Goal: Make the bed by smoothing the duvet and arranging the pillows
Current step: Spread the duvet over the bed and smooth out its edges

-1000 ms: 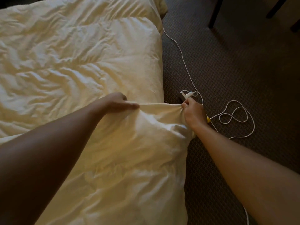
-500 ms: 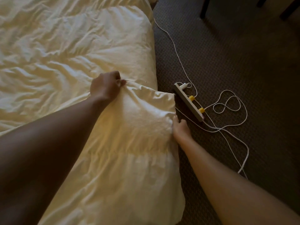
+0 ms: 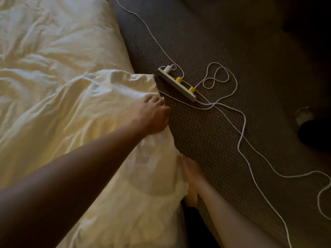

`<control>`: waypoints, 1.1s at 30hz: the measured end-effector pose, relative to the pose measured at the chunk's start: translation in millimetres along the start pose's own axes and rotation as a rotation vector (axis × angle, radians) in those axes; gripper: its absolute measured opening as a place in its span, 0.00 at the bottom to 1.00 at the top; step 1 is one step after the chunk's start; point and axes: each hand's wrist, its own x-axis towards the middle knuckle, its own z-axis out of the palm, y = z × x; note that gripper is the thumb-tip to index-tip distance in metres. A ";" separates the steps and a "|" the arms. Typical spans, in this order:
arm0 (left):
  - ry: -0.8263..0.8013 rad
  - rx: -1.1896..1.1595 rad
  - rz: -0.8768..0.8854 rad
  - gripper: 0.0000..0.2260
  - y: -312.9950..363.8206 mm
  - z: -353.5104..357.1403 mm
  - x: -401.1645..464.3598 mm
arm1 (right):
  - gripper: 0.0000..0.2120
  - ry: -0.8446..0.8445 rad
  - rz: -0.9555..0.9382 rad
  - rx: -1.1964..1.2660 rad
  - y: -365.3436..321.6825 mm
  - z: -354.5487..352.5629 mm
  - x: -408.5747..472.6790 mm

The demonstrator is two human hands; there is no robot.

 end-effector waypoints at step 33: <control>0.237 -0.364 -0.945 0.28 28.9 111.5 -253.6 | 0.38 0.110 -0.663 -0.904 -14.7 59.1 -2.9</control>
